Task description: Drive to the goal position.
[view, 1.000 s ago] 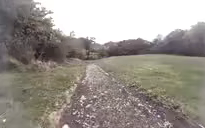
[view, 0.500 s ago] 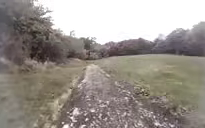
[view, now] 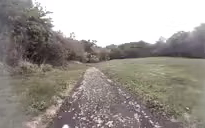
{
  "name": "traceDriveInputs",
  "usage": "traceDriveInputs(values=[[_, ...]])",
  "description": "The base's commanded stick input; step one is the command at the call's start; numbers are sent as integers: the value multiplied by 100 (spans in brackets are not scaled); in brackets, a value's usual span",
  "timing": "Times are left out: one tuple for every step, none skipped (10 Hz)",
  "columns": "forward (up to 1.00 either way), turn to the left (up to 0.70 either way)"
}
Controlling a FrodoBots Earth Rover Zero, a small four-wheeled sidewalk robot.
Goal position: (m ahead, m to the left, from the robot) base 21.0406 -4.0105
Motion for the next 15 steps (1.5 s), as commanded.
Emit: traceDriveInputs(values=[[100,0],[100,0],[100,0],[100,0],[100,0],[100,0],[100,0],[100,0],[100,0],[100,0],[100,0],[100,0],[100,0],[100,0],[100,6]])
